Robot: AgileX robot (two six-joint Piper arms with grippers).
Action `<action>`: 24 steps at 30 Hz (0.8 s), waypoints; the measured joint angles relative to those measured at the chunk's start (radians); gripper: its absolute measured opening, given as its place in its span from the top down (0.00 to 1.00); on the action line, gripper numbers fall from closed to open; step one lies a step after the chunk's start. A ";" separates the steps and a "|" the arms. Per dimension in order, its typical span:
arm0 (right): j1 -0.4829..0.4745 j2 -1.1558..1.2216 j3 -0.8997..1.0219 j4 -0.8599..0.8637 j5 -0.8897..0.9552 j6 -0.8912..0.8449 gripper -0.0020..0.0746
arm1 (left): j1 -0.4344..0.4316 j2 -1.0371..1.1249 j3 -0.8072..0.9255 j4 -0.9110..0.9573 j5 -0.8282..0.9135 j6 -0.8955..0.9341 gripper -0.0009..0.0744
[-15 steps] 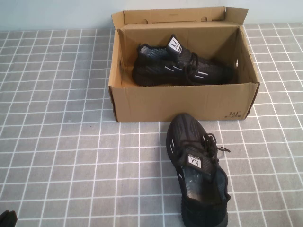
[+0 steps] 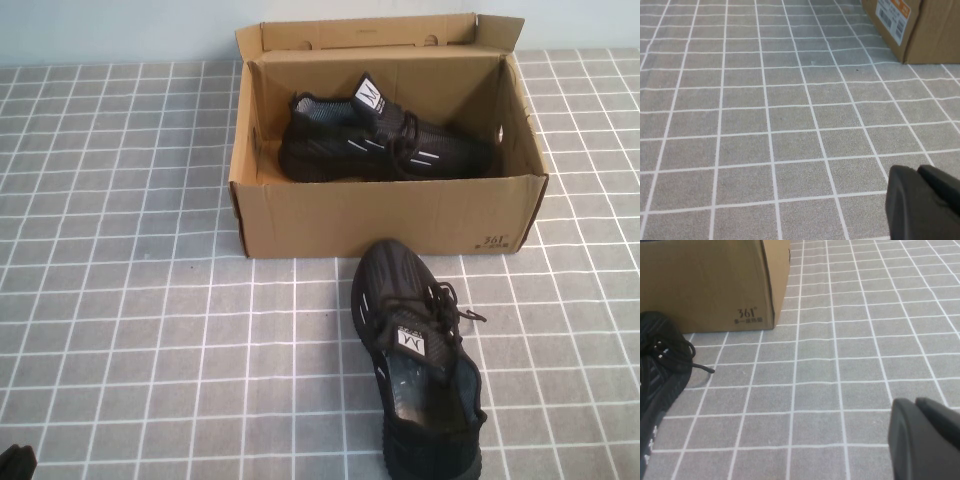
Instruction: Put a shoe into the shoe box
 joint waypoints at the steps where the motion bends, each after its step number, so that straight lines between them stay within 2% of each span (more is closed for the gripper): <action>1: 0.000 0.000 0.000 0.000 0.000 0.000 0.99 | 0.000 0.000 0.000 0.000 0.000 0.000 0.99; 24: 0.000 0.000 0.000 0.016 -0.026 0.000 0.99 | 0.000 0.000 0.000 0.000 0.000 0.000 0.99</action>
